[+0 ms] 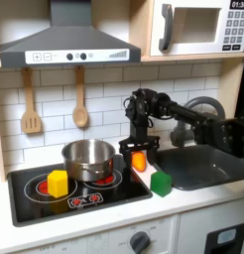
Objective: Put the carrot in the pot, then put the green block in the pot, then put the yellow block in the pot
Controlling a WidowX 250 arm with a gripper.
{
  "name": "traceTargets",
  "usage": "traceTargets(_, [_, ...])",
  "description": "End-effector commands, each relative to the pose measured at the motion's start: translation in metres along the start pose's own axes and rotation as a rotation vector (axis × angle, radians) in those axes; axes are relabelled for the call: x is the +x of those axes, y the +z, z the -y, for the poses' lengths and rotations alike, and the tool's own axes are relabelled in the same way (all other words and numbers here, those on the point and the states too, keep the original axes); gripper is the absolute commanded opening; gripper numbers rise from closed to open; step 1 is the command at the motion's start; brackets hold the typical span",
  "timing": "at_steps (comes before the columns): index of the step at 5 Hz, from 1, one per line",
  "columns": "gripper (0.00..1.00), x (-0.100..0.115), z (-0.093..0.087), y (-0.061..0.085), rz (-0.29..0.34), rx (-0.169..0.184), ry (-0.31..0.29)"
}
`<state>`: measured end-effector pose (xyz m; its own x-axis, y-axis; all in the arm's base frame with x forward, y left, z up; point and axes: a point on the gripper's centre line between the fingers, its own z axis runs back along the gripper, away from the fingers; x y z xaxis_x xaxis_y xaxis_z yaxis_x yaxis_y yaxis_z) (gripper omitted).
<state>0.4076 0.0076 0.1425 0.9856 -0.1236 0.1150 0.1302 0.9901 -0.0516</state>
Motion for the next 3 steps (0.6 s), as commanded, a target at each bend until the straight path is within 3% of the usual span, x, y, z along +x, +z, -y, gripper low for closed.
traceTargets(1, [0.00, -0.0016, -0.0003, -0.0043, 0.000, 0.007, 0.017])
traceTargets(3, [0.00, -0.0044, 0.0022, -0.0047, 0.008, 0.004, 0.012])
